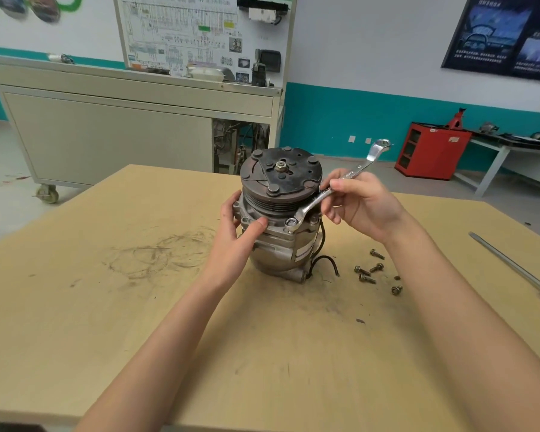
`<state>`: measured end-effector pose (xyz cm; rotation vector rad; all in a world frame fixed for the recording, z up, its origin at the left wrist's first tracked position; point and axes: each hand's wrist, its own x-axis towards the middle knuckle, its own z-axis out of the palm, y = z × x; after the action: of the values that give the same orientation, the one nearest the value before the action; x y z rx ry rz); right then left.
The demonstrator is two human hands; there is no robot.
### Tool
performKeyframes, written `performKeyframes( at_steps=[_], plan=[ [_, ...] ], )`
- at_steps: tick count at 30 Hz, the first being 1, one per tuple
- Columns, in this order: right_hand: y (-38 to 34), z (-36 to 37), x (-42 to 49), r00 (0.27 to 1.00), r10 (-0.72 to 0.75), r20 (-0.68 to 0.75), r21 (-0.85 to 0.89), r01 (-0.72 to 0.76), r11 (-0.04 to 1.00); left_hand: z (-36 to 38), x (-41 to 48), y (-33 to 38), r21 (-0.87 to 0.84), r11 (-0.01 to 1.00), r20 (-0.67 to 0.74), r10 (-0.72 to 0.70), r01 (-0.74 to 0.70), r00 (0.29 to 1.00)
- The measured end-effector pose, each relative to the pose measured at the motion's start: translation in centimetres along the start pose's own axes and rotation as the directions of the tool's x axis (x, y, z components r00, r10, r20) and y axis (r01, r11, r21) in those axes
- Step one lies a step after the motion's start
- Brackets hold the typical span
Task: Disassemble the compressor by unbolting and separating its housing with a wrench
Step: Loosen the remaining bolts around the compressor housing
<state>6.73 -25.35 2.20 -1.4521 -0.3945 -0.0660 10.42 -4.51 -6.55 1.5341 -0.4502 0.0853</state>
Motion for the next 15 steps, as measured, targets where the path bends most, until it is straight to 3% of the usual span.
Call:
performKeyframes(
  at_steps=[4,6,8,9,10,12,13,15],
  plan=[
    [0.0,0.6,-2.2,0.973,-0.174,-0.149,-0.025,0.172,0.985,0.0,0.1,-0.1,-0.011,1.000,0.003,0.002,-0.002,1.000],
    [0.2,1.8,-3.9,0.926,-0.300,-0.228,-0.215,0.252,0.943,0.0,0.1,-0.2,-0.009,1.000,0.001,0.008,-0.008,1.000],
    [0.8,3.8,-5.7,0.853,-0.472,-0.224,-0.498,0.316,0.808,0.0,0.1,-0.3,-0.007,1.000,-0.005,0.016,-0.016,1.000],
    [1.2,4.8,-6.5,0.787,-0.597,-0.154,-0.681,0.354,0.642,0.0,0.1,-0.3,-0.006,1.000,-0.006,0.023,-0.023,1.000],
    [1.6,5.7,-7.1,0.707,-0.707,-0.016,-0.839,0.374,0.394,0.0,0.2,-0.3,-0.006,1.000,-0.006,0.029,-0.029,1.000],
    [2.5,6.9,-7.6,0.565,-0.759,0.323,-0.919,0.378,-0.110,0.0,0.1,-0.3,-0.010,0.999,-0.009,0.037,-0.037,0.999],
    [2.8,7.3,-7.6,0.523,-0.734,0.433,-0.892,0.368,-0.264,0.0,0.1,-0.3,-0.010,0.999,-0.010,0.040,-0.040,0.999],
    [3.4,7.7,-7.5,0.484,-0.696,0.530,-0.847,0.343,-0.407,0.0,0.1,-0.3,-0.003,0.999,-0.007,0.042,-0.042,0.999]
  ],
)
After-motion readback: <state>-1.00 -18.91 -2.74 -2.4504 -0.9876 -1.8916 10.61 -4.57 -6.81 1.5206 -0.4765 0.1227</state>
